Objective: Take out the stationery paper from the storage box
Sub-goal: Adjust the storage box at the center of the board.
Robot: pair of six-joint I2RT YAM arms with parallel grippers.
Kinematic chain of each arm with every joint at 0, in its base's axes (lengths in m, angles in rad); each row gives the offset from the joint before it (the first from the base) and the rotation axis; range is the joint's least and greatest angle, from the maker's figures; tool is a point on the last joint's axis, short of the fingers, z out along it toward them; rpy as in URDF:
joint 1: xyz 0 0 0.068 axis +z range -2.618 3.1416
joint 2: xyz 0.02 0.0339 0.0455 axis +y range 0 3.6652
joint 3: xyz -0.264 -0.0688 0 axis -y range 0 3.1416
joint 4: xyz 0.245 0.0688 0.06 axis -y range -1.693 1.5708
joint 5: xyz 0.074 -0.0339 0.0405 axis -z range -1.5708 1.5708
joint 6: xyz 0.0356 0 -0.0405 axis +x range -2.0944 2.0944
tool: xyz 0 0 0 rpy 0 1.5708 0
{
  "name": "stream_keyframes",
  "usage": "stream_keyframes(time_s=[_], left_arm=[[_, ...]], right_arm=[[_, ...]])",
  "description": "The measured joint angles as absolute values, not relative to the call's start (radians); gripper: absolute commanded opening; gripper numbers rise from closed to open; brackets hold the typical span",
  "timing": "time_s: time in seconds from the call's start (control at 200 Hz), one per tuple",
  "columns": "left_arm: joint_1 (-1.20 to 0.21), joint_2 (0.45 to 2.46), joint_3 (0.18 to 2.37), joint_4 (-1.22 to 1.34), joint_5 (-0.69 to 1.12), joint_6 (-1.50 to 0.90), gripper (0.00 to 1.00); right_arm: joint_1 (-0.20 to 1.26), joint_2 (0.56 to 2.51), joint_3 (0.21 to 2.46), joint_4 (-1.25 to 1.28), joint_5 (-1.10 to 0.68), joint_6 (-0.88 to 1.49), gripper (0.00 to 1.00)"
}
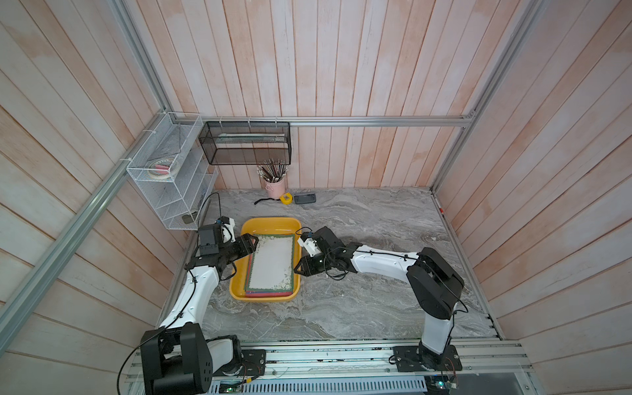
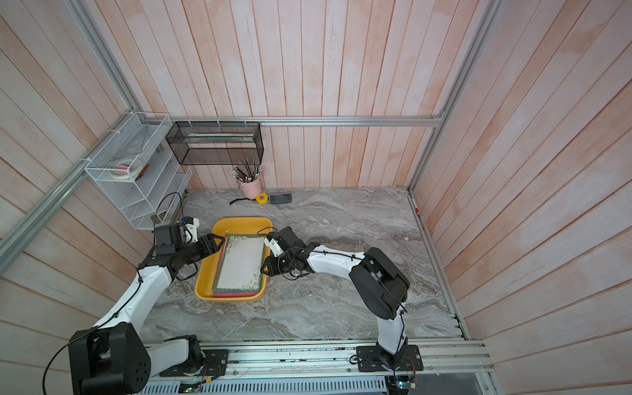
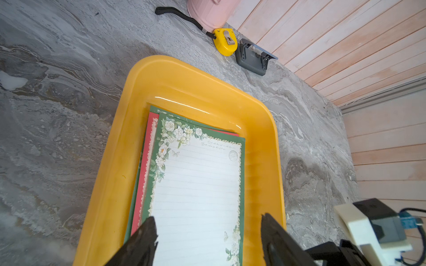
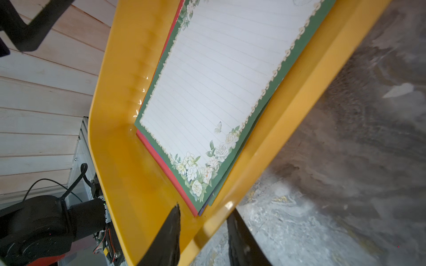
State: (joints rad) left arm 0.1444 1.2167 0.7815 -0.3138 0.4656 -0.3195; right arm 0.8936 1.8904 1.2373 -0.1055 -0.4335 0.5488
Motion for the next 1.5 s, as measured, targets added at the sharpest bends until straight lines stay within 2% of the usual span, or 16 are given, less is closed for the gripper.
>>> stream_keyframes(time_s=[0.305, 0.54, 0.795, 1.15, 1.5], left_arm=[[0.144, 1.220, 0.781, -0.319, 0.463, -0.313, 0.72], [0.133, 1.282, 0.843, -0.385, 0.408, -0.276, 0.62], [0.031, 1.417, 1.010, -0.453, 0.300, -0.213, 0.49], [0.031, 1.632, 1.109, -0.507, 0.265, -0.184, 0.48], [0.030, 1.666, 1.110, -0.536, 0.252, -0.166, 0.48]], right_arm=[[0.894, 1.872, 1.237, -0.106, -0.429, 0.546, 0.47], [0.874, 1.803, 1.208, -0.097, -0.400, 0.550, 0.48], [0.840, 1.777, 1.171, -0.028, -0.368, 0.600, 0.46], [0.824, 1.789, 1.168, 0.031, -0.357, 0.676, 0.42], [0.824, 1.854, 1.168, 0.065, -0.383, 0.733, 0.40]])
